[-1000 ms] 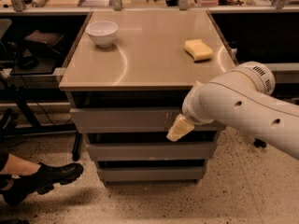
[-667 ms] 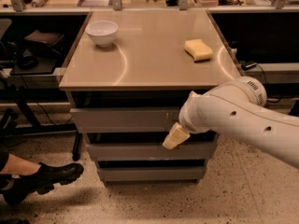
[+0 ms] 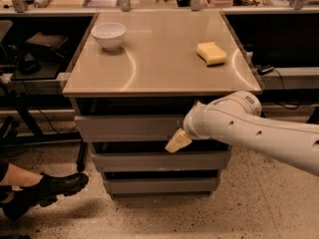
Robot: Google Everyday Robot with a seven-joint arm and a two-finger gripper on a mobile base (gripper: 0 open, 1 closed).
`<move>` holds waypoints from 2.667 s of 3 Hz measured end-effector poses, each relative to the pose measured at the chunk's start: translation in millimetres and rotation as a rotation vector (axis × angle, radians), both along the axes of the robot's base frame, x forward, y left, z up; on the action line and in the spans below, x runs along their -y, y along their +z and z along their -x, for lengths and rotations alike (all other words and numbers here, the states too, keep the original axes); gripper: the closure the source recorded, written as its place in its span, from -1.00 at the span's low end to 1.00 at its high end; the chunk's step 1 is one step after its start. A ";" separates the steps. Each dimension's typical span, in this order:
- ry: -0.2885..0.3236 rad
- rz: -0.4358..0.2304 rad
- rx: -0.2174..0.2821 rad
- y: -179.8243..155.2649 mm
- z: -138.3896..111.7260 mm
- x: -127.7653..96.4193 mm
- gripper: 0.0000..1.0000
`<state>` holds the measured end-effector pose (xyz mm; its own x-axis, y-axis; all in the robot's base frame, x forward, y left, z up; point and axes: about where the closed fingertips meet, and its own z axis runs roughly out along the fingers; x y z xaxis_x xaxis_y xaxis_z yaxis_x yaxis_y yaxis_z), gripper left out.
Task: Open top drawer
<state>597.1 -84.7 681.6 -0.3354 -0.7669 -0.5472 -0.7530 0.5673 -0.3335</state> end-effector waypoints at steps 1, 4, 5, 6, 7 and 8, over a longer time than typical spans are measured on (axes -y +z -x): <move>0.000 0.000 0.000 0.0 0.0 0.0 -1.00; -0.020 -0.059 -0.050 -36.4 -31.3 -2.5 -0.62; -0.020 -0.059 -0.050 -36.4 -31.3 -2.5 -0.15; -0.020 -0.059 -0.050 -36.2 -31.3 -2.5 0.31; -0.020 -0.059 -0.050 -29.8 -31.7 -0.5 0.78; -0.025 -0.062 -0.064 -25.0 -14.7 0.5 1.00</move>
Offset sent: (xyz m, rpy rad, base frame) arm 0.0103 -0.0047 -0.0405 0.0582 0.0844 -0.0231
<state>611.7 -85.2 656.6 -0.3898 -0.7230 -0.5704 -0.7571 0.6043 -0.2485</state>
